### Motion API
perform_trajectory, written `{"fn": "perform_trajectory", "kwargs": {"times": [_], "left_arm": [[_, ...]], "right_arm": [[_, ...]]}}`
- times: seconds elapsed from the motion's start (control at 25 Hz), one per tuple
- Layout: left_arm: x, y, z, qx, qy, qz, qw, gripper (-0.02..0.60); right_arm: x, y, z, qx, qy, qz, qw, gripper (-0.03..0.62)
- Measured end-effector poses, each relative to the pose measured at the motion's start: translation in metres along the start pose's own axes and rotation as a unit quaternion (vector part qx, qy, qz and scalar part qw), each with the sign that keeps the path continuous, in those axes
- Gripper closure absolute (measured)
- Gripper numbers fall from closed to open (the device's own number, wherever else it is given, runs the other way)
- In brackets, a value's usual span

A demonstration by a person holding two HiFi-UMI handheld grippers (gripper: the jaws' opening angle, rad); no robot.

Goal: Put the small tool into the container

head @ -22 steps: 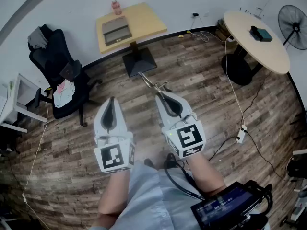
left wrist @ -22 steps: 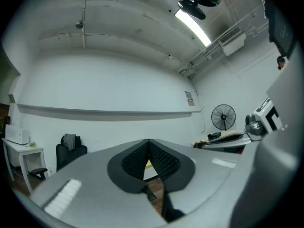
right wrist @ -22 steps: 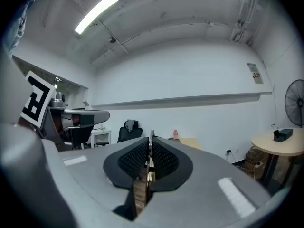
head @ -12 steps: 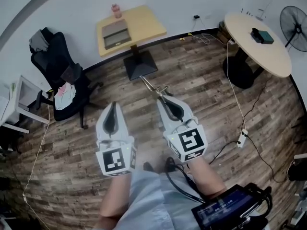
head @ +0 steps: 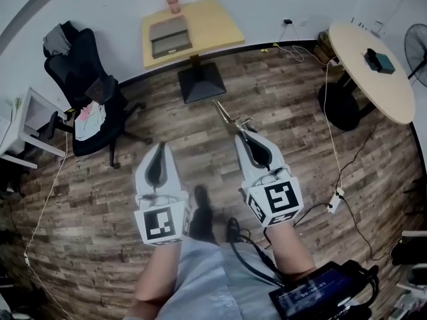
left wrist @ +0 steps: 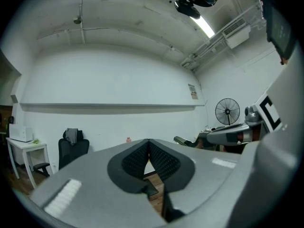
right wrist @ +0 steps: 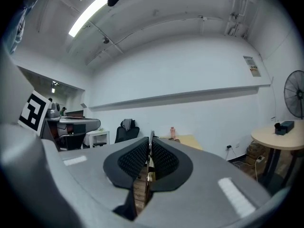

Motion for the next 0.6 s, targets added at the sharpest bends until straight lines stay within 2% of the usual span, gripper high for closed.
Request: {"fn": "perform_trajectory", "kwargs": {"times": [0.32,0.6], "left_arm": [[-0.049,0.019,0.09,0.002,0.001,-0.009,1.0,0.583],[-0.104,0.015,0.171,0.022,0.003,-0.014,0.9997,0.583]], "right_arm": [[0.026,0.01,0.098,-0.02,0.006,0.0,1.0,0.574],[0.037,-0.013,0.193,-0.014,0.007,-0.017,1.0,0.574]]}}
Point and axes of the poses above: the fingertips, and each gripper's own axes: z forward along the fingers, x to its right, y out of its underside, the point moved 6 cm from there along -z, backward along the fingers, and after that the axes turned 9 degrees about -y, right-handed, at the moved point
